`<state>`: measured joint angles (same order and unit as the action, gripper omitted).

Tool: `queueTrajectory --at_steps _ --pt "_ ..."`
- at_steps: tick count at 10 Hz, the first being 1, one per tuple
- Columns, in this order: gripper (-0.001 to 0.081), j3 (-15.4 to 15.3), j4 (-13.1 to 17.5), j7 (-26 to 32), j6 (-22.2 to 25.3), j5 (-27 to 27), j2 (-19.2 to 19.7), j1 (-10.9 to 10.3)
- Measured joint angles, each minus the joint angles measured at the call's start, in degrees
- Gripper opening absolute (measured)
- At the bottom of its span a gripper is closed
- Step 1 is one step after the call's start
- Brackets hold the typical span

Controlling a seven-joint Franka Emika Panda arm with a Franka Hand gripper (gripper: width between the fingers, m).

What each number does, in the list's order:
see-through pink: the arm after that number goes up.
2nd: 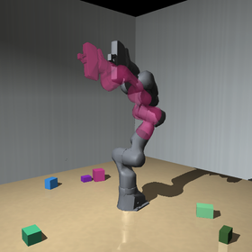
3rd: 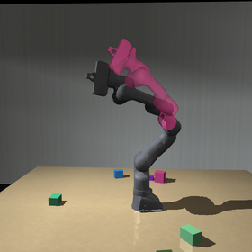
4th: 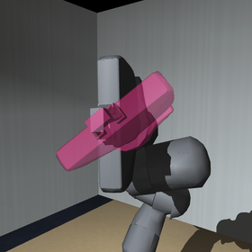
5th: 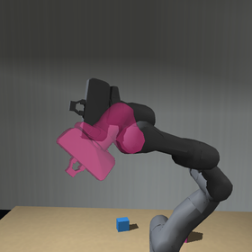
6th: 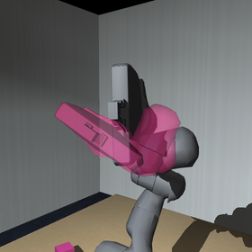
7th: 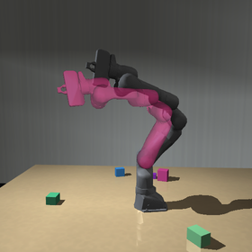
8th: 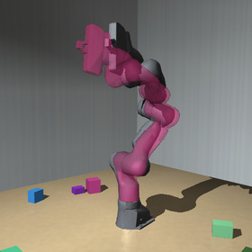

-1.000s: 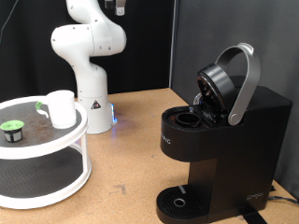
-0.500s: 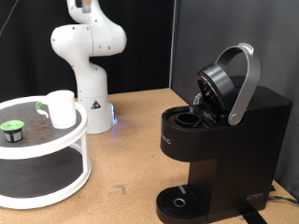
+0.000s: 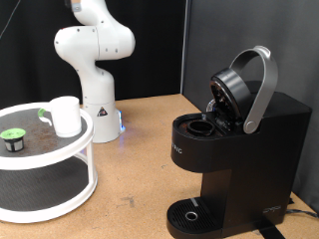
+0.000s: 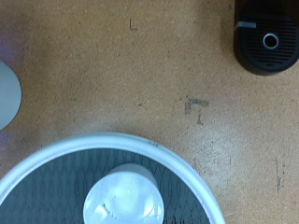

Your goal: Make a cup of coffee with the keurig machine

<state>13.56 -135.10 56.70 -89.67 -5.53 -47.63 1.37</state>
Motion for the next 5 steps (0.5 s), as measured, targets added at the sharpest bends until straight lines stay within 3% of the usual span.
queueTrajectory --at_steps 5 --pt "0.0807 7.9 0.7 3.7 0.0 -7.3 1.3 2.8"
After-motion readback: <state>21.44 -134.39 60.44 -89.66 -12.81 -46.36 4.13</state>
